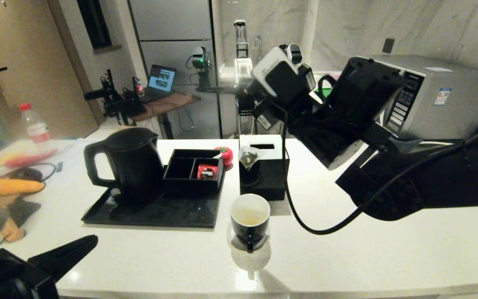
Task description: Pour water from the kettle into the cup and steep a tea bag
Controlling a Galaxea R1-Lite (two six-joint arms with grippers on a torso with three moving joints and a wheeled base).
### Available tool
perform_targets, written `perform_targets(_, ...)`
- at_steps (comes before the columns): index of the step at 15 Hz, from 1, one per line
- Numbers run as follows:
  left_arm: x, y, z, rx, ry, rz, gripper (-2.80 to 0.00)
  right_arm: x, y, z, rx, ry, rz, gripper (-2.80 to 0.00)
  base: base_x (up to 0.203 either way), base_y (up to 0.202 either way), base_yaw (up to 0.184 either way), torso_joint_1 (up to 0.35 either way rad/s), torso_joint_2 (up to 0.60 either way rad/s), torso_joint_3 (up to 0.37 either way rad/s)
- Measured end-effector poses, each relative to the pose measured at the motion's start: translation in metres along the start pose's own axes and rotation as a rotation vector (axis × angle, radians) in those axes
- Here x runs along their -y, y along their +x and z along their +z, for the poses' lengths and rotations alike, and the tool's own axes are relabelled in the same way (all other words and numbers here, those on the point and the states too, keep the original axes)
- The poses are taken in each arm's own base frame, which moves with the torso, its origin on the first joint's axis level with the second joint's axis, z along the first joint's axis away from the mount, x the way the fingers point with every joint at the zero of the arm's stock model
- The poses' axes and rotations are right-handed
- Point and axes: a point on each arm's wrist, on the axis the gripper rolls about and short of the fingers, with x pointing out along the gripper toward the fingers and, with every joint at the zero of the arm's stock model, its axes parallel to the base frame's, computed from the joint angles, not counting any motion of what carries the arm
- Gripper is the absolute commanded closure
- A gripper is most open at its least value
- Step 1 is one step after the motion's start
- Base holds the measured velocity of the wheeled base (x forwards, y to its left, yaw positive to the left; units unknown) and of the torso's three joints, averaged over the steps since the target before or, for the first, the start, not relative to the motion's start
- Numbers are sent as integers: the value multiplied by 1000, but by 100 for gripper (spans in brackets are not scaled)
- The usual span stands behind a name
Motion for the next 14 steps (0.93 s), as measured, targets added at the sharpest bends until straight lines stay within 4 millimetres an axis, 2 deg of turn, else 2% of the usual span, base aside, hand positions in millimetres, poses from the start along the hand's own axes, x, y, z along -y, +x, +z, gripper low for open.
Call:
perform_targets(7, -10, -26, -56, -27, -5, 30, 0, -3, 0, 1, 8, 4, 7, 0, 0, 0, 0, 0, 0, 0)
perform_targets(14, -15, -59, -95, -57, 6, 3, 0, -10, -4, 1, 10, 6, 26, 0, 0, 0, 0, 0, 0, 0)
